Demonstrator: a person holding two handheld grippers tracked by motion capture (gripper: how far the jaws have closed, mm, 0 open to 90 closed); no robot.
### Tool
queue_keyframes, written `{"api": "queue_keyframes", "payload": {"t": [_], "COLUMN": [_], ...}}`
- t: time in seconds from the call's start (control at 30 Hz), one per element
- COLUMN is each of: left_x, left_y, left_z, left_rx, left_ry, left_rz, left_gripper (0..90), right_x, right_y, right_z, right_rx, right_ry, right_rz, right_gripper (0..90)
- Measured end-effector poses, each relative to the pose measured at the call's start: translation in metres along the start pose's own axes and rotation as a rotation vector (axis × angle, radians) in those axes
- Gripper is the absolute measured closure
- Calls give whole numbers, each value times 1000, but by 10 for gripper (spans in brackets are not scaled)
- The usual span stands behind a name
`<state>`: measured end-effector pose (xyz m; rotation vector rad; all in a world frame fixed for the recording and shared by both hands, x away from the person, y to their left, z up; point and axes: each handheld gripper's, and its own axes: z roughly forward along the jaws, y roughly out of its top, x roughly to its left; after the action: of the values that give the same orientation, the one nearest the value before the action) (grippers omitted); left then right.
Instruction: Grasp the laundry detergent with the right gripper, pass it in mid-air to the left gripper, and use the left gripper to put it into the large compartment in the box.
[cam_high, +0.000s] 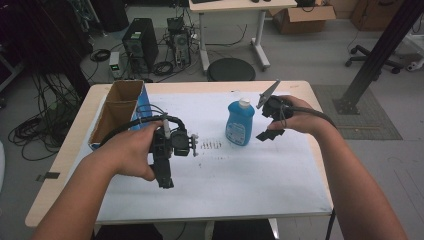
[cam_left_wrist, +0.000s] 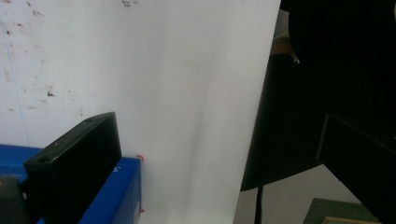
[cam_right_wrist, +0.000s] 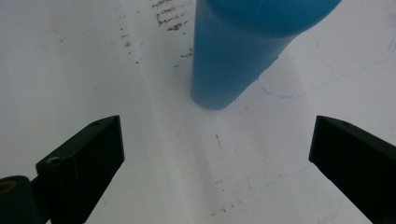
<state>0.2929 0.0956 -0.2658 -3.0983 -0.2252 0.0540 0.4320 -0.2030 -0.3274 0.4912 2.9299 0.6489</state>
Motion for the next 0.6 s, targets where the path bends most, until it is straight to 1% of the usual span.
{"api": "queue_keyframes", "payload": {"t": [0.1,0.17,0.23,0.27,0.37,0.5,0.57,0.6], "left_x": [-1,-2,-3,-3,-5,-8,-9,-9], "left_y": [-2,-3,-4,-4,-5,-5,-5,-5], "left_z": [1,2,3,3,4,7,7,7], "left_rx": [-2,-1,-1,-4,-5,-5,-4,0], "left_ry": [1,1,0,0,1,0,0,3], "left_rz": [0,0,0,-2,2,8,4,0], "left_gripper": [2,2,2,2,2,2,2,2], "right_x": [0,1,1,1,1,2,2,3], "right_y": [-1,-3,-3,-5,-6,-7,-8,-9], "right_z": [2,6,8,10,12,18,19,22], "right_rx": [-12,-36,-45,-62,-74,-104,-110,-125], "right_ry": [-4,-3,-5,-7,-8,-17,-17,-26], "right_rz": [8,25,28,40,45,72,77,88], "right_gripper": [33,33,32,33,34,31,32,30]}}
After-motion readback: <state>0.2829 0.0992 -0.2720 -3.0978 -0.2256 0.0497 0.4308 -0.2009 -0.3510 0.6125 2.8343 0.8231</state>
